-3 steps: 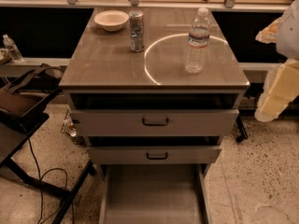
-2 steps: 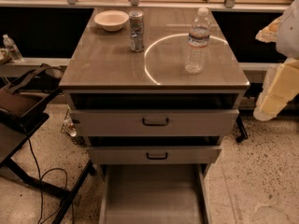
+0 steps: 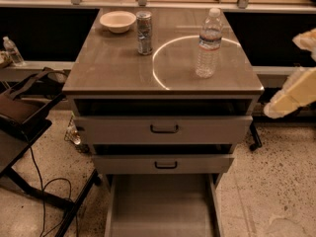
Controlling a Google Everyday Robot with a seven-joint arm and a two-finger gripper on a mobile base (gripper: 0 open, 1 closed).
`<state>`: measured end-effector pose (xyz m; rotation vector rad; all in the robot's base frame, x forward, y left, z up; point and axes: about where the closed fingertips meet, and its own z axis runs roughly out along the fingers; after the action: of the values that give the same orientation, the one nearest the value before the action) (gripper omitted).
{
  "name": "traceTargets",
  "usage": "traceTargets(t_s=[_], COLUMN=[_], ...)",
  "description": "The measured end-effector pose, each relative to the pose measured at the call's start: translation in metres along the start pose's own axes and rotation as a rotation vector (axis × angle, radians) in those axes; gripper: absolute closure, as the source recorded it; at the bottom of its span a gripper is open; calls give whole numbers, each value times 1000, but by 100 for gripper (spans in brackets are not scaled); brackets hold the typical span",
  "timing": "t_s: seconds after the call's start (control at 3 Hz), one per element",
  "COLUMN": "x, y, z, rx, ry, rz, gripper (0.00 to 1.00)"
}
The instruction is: Knock water bottle over
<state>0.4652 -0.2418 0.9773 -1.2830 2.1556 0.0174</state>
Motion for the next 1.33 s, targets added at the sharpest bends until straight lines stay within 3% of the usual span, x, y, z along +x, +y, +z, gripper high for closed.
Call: traceTargets(t_s=[0.33, 0.67, 1.0, 1.33], x=[29, 19, -8, -25], y=[-14, -43, -87, -114], z=[10, 12, -4, -15], rx=[56, 150, 279, 369], ry=[-167, -391, -587, -669], rz=[141, 202, 249, 273], gripper=[0, 0, 0, 0])
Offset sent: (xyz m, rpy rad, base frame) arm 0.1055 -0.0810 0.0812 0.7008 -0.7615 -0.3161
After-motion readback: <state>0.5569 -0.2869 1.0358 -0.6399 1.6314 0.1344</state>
